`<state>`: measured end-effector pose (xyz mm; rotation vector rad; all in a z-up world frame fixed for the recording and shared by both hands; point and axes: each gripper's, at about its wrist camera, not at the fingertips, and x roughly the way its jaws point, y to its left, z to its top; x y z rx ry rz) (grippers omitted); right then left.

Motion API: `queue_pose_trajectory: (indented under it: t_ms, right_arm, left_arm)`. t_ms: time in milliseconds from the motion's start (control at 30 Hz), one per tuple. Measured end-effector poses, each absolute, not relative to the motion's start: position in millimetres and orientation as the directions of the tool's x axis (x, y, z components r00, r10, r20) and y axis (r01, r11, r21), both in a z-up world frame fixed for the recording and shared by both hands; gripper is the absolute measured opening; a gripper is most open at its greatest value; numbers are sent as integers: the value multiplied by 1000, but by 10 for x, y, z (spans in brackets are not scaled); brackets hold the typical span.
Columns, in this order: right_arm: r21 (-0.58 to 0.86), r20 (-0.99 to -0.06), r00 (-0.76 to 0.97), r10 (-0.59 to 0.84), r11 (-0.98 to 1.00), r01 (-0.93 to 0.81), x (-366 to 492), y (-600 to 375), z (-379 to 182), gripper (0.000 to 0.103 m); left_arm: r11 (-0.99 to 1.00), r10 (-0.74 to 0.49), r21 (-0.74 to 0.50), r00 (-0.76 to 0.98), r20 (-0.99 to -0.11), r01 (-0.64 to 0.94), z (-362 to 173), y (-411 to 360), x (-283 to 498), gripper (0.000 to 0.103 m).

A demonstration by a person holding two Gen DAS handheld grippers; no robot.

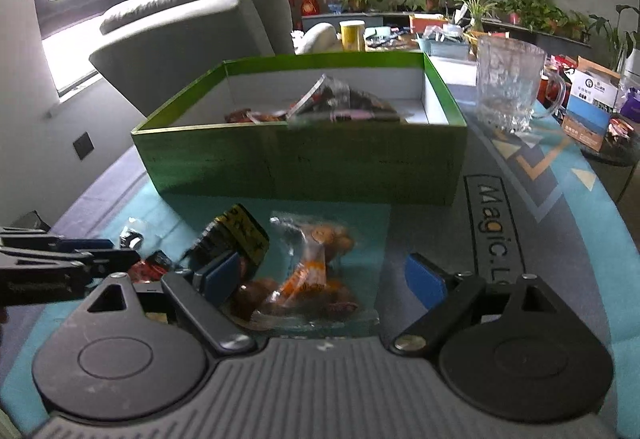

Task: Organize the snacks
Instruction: 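Grasp a bagged dark jerky stick with the left gripper while the right grasps an orange snack bag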

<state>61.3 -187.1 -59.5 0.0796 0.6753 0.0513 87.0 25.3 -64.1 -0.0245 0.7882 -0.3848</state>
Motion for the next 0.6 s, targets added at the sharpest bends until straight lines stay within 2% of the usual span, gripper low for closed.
queue_pose_trajectory:
  t_ms: [333, 500, 567, 600]
  right_arm:
    - [127, -648, 758, 69, 992, 18, 659, -1982, -657, 52]
    - [122, -654, 751, 86, 992, -8, 706, -1934, -648, 52]
    - [104, -657, 749, 85, 994, -22, 732, -1885, -652, 52]
    - [97, -657, 749, 86, 995, -29, 744, -1874, -658, 52]
  left_arm:
    - [942, -321, -156, 658, -681, 298, -628, 331, 917, 31]
    - [950, -283, -108, 659, -697, 293, -667, 254, 942, 42]
    - [950, -274, -85, 668, -692, 302, -678, 224, 945, 40]
    - [949, -272, -78, 670, -691, 305, -681, 220, 946, 36]
